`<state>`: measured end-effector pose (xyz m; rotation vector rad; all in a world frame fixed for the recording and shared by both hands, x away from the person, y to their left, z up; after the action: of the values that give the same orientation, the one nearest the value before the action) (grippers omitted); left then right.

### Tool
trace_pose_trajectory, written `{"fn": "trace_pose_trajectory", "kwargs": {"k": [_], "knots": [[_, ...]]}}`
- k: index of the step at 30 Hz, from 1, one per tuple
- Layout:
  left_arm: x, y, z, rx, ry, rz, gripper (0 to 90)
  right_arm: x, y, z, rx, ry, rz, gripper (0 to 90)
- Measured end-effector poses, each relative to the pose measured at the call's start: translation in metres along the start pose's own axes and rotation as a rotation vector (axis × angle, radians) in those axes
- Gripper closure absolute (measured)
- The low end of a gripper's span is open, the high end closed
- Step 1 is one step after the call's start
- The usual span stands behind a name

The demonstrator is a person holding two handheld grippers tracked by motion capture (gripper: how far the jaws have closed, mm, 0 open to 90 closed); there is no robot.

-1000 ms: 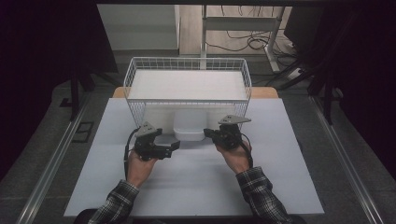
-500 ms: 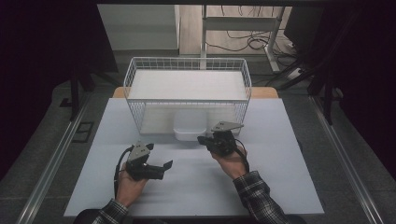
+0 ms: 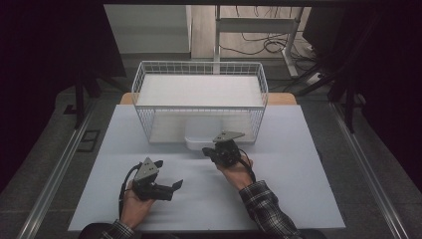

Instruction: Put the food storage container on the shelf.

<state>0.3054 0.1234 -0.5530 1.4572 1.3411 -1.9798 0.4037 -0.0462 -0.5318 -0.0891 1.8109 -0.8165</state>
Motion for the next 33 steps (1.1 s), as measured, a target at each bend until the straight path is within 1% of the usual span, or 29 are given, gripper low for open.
{"fn": "trace_pose_trajectory", "kwargs": {"k": [4, 6, 9, 10, 11, 12, 13, 14, 21, 25, 26, 28, 31, 33], "knots": [[0.001, 0.0, 0.001, 0.001, 0.003, -0.003, 0.3, 0.001, 0.008, 0.004, 0.004, 0.006, -0.011, 88.8], [0.001, 0.001, 0.001, 0.0, 0.004, -0.002, 0.4, 0.003, 0.015, 0.009, 0.004, 0.027, -0.019, 88.8], [0.001, 0.001, 0.001, 0.0, 0.002, -0.005, 0.4, 0.004, 0.021, 0.012, 0.012, 0.023, -0.024, 88.8], [0.002, 0.002, 0.0, 0.005, -0.007, -0.008, 0.5, 0.003, 0.023, 0.013, 0.013, 0.026, -0.023, 88.8], [0.002, 0.002, 0.0, 0.005, -0.007, -0.008, 0.5, 0.003, 0.023, 0.013, 0.013, 0.026, -0.023, 88.8], [0.002, 0.003, 0.0, 0.009, -0.015, -0.01, 0.5, 0.002, 0.025, 0.014, 0.009, 0.035, -0.016, 88.8], [0.002, 0.003, 0.0, 0.009, -0.015, -0.01, 0.5, 0.001, 0.026, 0.015, 0.005, 0.037, -0.014, 88.8], [0.002, 0.003, 0.0, 0.013, -0.021, -0.009, 0.5, 0.0, 0.027, 0.015, 0.01, 0.035, -0.012, 88.8], [0.003, 0.003, 0.001, 0.013, -0.021, -0.01, 0.6, -0.007, 0.033, 0.02, 0.027, 0.02, -0.012, 88.8], [0.003, 0.003, 0.001, 0.013, -0.018, -0.01, 0.6, -0.011, 0.035, 0.025, 0.04, 0.015, -0.01, 88.8], [0.003, 0.004, 0.001, 0.014, -0.018, -0.011, 0.6, -0.013, 0.035, 0.03, 0.053, 0.005, -0.011, 88.8], [0.003, 0.004, 0.001, 0.014, -0.018, -0.011, 0.6, -0.014, 0.035, 0.031, 0.056, 0.008, -0.011, 88.8], [0.003, 0.004, 0.001, 0.014, -0.018, -0.011, 0.6, -0.016, 0.035, 0.037, 0.069, 0.009, -0.012, 88.8], [0.003, 0.004, 0.001, 0.013, -0.021, -0.012, 0.6, -0.016, 0.035, 0.039, 0.071, 0.01, -0.012, 88.8]]}}
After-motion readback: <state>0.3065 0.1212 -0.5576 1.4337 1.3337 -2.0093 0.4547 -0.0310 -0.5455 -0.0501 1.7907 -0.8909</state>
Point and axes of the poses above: each handheld gripper's, and its own axes: y roughly forward along the jaws, x roughly out of its underside, z roughly to its right, the point moved 7 cm from there along y, roughly forward along the jaws, and after that the axes turned 8 degrees about -x, right-handed, at the moved point
